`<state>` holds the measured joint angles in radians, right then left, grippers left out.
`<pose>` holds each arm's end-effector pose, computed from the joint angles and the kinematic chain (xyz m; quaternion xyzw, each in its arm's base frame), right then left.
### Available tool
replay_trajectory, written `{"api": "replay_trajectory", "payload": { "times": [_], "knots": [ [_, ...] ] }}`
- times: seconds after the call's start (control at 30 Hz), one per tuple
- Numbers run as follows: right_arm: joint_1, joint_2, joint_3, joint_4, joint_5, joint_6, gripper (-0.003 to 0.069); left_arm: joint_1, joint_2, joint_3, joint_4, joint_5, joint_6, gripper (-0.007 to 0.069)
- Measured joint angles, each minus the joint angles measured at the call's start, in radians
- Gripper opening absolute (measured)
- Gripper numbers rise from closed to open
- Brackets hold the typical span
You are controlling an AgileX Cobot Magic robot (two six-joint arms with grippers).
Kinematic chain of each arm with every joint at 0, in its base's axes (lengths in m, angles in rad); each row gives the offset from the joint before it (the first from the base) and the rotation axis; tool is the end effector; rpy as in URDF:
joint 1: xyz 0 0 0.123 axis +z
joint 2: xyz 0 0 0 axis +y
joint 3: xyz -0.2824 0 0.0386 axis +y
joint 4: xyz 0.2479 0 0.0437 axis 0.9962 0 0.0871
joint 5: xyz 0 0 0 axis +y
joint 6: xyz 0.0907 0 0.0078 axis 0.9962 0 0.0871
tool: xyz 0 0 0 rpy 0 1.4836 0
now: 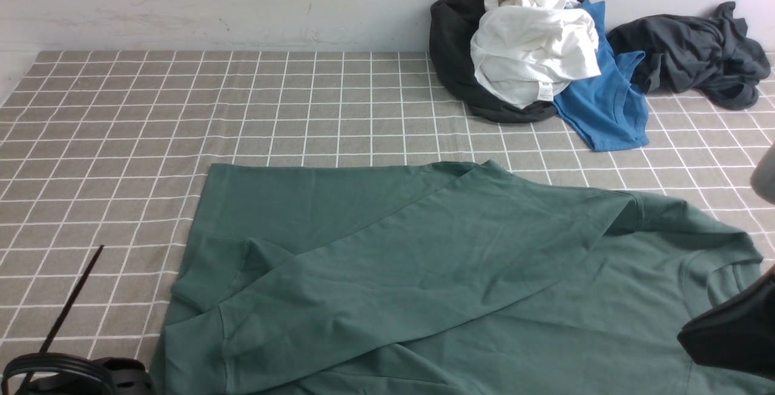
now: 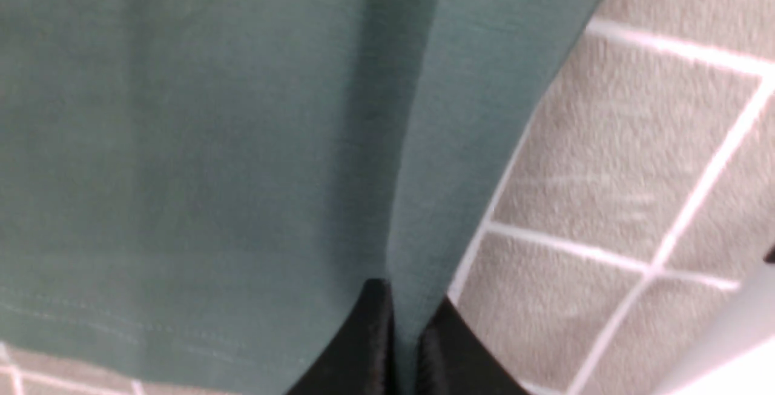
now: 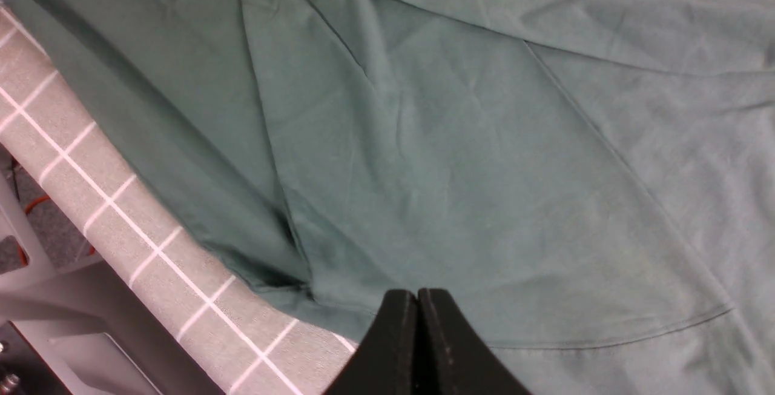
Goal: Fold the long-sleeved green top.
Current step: Use both arms simultaneously to clamp the lower edge of the clothing fabric
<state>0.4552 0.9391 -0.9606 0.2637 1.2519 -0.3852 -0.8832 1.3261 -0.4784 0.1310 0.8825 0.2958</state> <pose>0.1236 0.0856 0.3428 -0.3826 0.8901 0.1380 0.2056 0.1084 -0.1175 0.1590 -0.5904 -0.8048 -0.0573 0.0203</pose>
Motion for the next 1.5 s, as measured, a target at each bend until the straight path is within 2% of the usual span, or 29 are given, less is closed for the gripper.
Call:
{"api": "replay_trajectory", "payload": {
  "times": [0.17, 0.27, 0.3, 0.43, 0.53, 0.57, 0.6, 0.67, 0.83, 0.97, 1.27, 1.4, 1.5],
  "knots": [
    [0.0, 0.0, 0.152, -0.007, -0.003, -0.194, 0.0013, 0.002, -0.025, -0.018, 0.0, 0.034, 0.0, 0.0004],
    [0.0, 0.0, 0.285, -0.023, -0.039, -0.285, 0.0098, 0.003, -0.027, -0.018, -0.001, 0.035, 0.0, 0.0004],
    [0.0, 0.0, 0.285, -0.023, -0.045, -0.285, 0.0098, 0.003, -0.027, -0.018, -0.001, 0.035, 0.0, 0.0004],
    [0.0, 0.0, 0.415, -0.063, -0.226, -0.369, 0.0315, 0.005, -0.028, -0.018, -0.001, 0.035, -0.011, 0.0004],
    [0.0, 0.015, 0.469, -0.128, -0.347, -0.401, 0.0444, 0.005, -0.028, -0.018, -0.001, 0.034, -0.026, 0.0004],
    [0.0, 0.015, 0.469, -0.133, -0.355, -0.404, 0.0444, 0.005, -0.028, -0.018, -0.001, 0.034, -0.026, 0.0004],
    [0.0, 0.038, 0.486, -0.17, -0.407, -0.419, 0.0484, 0.005, -0.028, -0.018, -0.001, 0.031, -0.031, 0.0004],
    [0.0, 0.097, 0.499, -0.223, -0.467, -0.442, 0.0513, 0.005, -0.028, -0.018, -0.001, 0.032, -0.036, 0.0004],
    [0.0, 0.223, 0.499, -0.254, -0.545, -0.483, 0.0511, 0.005, -0.028, -0.018, -0.001, 0.03, -0.043, 0.0004],
    [0.0, 0.335, 0.499, -0.264, -0.592, -0.571, 0.0473, 0.005, -0.028, -0.018, -0.001, 0.028, -0.044, 0.0004],
    [0.0, 0.435, 0.496, -0.28, -0.595, -0.749, 0.0385, 0.005, -0.028, -0.018, -0.001, 0.028, -0.044, 0.0004],
    [0.0, 0.445, 0.49, -0.277, -0.582, -0.768, 0.0362, 0.005, -0.028, -0.018, -0.001, 0.026, -0.044, 0.0004],
    [0.0, 0.447, 0.488, -0.264, -0.566, -0.777, 0.0271, 0.005, -0.028, -0.018, -0.001, 0.025, -0.044, 0.0004]
  ]
}}
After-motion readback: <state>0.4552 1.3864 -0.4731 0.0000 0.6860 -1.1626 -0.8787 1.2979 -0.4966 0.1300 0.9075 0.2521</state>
